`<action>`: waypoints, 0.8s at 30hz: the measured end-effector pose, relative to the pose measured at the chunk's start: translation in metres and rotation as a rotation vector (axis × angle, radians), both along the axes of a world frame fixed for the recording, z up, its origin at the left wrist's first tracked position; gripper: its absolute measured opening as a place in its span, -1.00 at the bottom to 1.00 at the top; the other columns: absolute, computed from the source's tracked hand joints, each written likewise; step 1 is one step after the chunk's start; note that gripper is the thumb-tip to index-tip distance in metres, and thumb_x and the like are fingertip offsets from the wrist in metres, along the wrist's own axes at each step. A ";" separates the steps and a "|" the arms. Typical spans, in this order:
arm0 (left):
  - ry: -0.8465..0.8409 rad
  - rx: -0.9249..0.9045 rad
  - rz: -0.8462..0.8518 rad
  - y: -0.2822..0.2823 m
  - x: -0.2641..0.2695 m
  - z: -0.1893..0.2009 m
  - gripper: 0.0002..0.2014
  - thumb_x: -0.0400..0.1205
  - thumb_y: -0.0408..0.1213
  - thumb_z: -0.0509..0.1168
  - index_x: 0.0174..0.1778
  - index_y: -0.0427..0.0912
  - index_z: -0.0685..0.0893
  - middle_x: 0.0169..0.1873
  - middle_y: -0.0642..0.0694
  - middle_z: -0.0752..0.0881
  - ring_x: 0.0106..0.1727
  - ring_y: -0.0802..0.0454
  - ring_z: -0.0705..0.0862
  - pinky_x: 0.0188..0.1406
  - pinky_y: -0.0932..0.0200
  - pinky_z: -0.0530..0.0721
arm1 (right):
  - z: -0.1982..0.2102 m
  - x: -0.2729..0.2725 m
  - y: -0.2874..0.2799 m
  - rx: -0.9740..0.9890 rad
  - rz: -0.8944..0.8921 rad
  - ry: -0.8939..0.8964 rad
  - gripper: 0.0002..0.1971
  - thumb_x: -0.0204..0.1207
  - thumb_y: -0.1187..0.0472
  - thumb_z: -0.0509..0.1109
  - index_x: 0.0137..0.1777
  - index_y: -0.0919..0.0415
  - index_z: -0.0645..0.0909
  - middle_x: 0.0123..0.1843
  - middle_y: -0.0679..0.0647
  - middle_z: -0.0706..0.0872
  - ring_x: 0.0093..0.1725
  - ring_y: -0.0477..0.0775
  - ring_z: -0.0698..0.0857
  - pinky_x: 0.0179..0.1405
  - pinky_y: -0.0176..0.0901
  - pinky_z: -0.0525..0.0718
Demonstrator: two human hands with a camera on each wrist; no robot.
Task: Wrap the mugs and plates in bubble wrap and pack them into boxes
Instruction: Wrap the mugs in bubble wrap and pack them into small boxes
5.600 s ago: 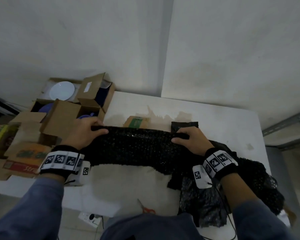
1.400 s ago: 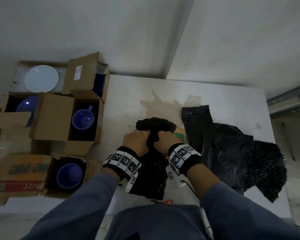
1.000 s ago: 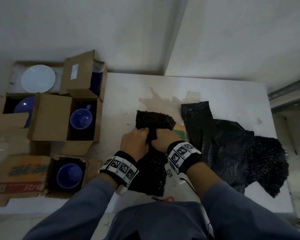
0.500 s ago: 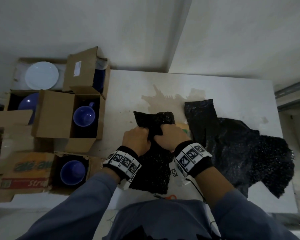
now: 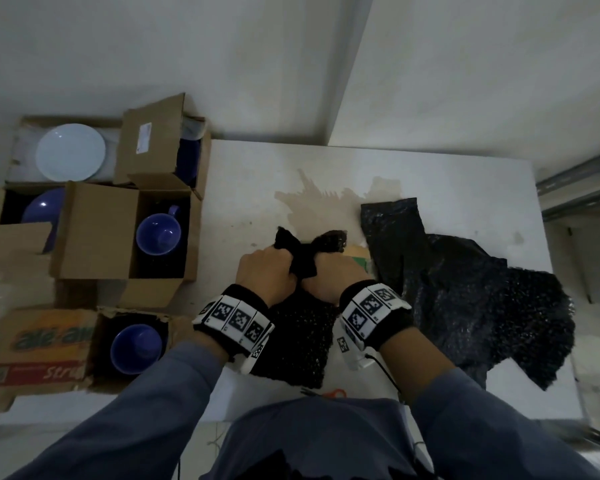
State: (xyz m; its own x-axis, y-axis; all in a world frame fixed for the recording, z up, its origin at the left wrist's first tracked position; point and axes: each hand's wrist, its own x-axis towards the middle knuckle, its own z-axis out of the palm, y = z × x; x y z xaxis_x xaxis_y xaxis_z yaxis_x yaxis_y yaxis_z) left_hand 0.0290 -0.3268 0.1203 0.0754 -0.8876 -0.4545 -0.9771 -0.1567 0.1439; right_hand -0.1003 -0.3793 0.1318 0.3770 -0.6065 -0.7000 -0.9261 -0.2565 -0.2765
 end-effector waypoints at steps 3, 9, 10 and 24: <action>0.014 -0.065 0.014 0.000 -0.004 0.007 -0.79 0.63 -0.16 0.21 0.12 -0.12 0.62 -0.02 -0.16 0.71 -0.01 -0.21 0.70 -0.24 0.07 0.44 | -0.004 0.002 0.003 0.011 0.022 0.021 -0.68 0.52 -0.01 0.31 0.15 0.18 0.63 0.06 0.20 0.72 0.03 0.27 0.70 -0.14 -0.05 0.62; 0.038 0.049 -0.007 -0.001 -0.002 0.000 -0.76 0.62 -0.25 0.18 0.16 -0.11 0.63 0.08 -0.19 0.71 0.05 -0.24 0.71 -0.19 0.05 0.46 | 0.002 0.000 0.000 -0.016 -0.010 -0.015 -0.67 0.51 0.00 0.34 0.16 0.20 0.62 0.05 0.18 0.70 0.03 0.26 0.71 0.01 0.06 0.73; 0.047 0.046 -0.002 -0.001 -0.001 0.001 -0.76 0.62 -0.24 0.18 0.16 -0.10 0.64 0.10 -0.18 0.70 0.05 -0.24 0.71 -0.18 0.05 0.46 | 0.002 0.000 0.000 -0.025 -0.017 -0.013 -0.67 0.51 0.01 0.34 0.16 0.20 0.61 0.04 0.18 0.70 0.02 0.26 0.71 -0.03 0.03 0.72; 0.035 0.039 0.024 0.004 -0.005 0.002 -0.75 0.64 -0.19 0.20 0.20 -0.10 0.62 0.05 -0.19 0.70 0.04 -0.23 0.71 -0.17 0.06 0.47 | 0.003 0.000 -0.003 -0.032 0.048 -0.001 -0.62 0.56 0.02 0.32 0.29 0.21 0.54 0.15 0.20 0.69 0.08 0.27 0.70 -0.04 0.01 0.69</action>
State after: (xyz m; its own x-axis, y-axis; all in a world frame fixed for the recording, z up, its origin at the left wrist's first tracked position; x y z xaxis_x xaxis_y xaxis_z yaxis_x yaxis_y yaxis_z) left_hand 0.0240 -0.3227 0.1225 0.0803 -0.8671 -0.4917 -0.9674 -0.1866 0.1711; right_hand -0.1004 -0.3823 0.1345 0.4072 -0.6099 -0.6799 -0.9121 -0.3096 -0.2686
